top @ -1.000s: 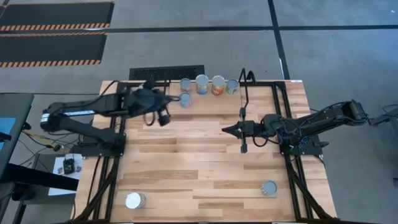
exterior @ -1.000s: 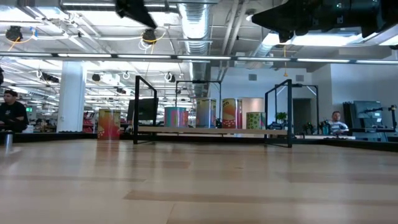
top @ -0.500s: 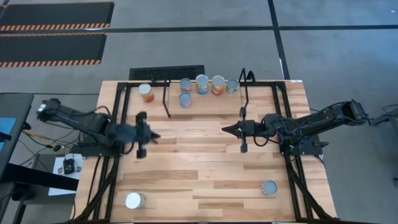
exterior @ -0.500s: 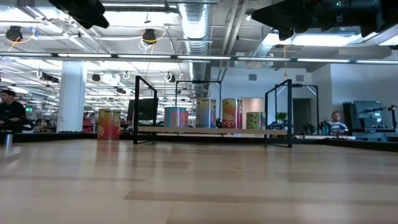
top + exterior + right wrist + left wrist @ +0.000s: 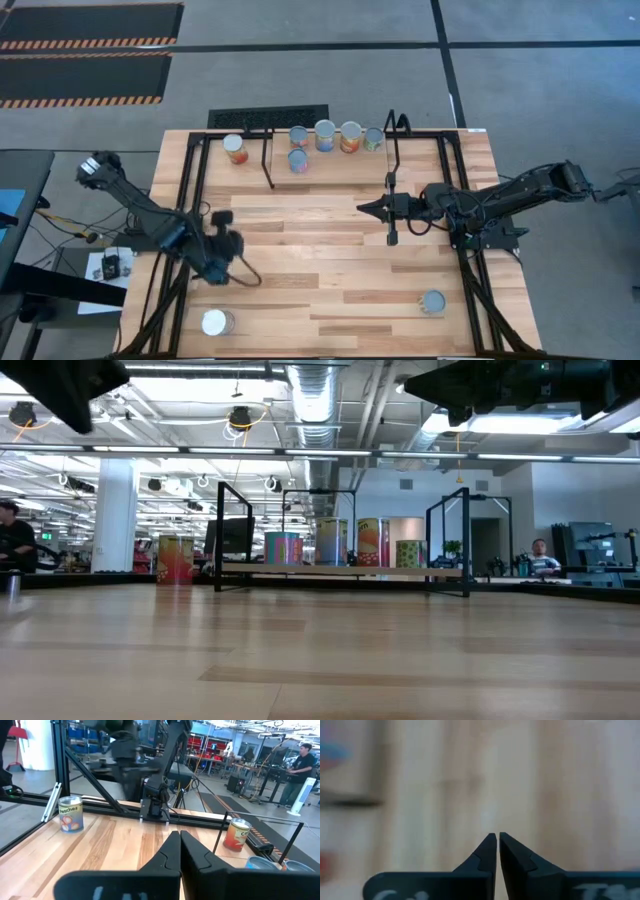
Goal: Pick and place cans onto a shelf
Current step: Put the canned corn on the shelf aligned with the canned corn on the shelf
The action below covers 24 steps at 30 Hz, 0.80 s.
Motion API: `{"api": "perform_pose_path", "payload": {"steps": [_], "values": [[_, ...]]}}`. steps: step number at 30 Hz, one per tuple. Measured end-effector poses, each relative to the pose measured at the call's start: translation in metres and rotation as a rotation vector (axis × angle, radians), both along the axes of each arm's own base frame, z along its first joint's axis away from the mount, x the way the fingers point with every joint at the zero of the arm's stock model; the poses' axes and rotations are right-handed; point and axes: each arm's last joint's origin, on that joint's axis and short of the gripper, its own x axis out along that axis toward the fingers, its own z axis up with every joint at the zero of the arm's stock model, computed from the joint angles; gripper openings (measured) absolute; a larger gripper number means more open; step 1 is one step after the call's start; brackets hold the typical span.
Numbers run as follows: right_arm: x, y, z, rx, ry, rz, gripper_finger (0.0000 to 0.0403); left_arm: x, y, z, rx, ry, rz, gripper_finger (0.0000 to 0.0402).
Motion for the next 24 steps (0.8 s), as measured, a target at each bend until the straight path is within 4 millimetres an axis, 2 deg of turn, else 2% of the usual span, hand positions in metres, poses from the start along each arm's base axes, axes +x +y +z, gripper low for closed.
{"api": "perform_pose_path", "payload": {"steps": [4,14,24], "values": [[0.0,0.0,0.001,0.001,-0.006,0.0,0.0013,-0.005,0.033,0.007,0.159,0.059,0.171,0.0003],[0.0,0.0,0.001,0.001,-0.006,0.0,0.0013,-0.017,0.135,0.021,0.139,-0.011,0.298,0.0],[0.0,0.0,0.0,0.001,-0.005,0.0,0.0013,-0.017,0.224,0.004,0.114,0.097,0.392,0.0003]]}}
